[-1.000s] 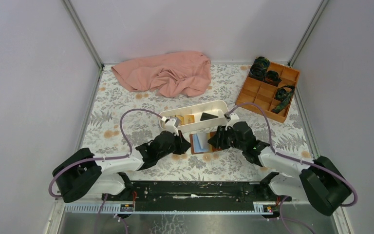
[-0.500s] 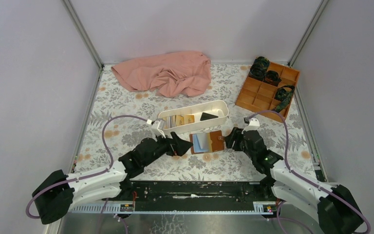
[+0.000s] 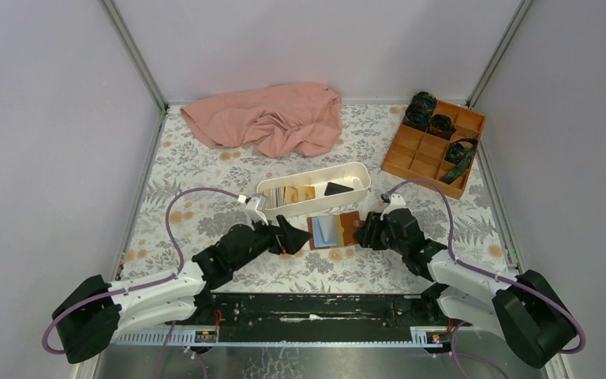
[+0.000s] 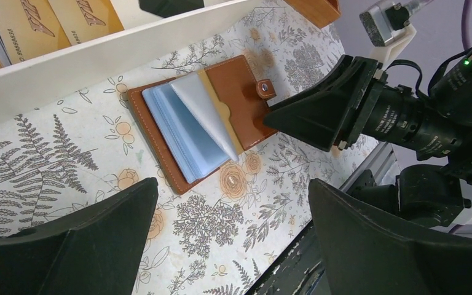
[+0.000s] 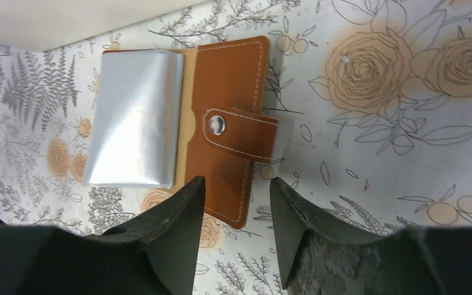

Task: Take the credit cards out of the card holder

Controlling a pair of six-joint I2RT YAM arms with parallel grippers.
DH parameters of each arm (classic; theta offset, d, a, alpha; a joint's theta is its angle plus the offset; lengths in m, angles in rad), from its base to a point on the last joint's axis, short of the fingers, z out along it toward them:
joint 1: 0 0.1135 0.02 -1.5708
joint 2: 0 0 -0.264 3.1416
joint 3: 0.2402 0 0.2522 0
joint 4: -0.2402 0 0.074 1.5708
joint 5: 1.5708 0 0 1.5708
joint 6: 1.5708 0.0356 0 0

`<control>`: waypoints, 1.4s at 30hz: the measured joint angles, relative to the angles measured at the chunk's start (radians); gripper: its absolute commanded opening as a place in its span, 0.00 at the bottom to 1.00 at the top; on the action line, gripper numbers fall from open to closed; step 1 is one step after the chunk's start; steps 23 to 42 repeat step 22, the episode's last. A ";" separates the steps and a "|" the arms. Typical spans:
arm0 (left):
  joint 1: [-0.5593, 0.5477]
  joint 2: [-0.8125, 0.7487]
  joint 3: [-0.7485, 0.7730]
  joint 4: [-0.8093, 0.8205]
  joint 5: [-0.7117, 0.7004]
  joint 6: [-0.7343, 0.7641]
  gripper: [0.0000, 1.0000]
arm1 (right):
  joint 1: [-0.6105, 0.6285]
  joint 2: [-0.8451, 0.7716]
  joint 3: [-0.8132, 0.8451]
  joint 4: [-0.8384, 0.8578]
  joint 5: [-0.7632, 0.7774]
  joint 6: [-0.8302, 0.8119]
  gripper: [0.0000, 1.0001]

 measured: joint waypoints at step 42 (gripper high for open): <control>0.000 -0.047 0.001 -0.087 -0.043 0.020 1.00 | -0.001 -0.240 -0.079 -0.077 0.209 -0.031 0.63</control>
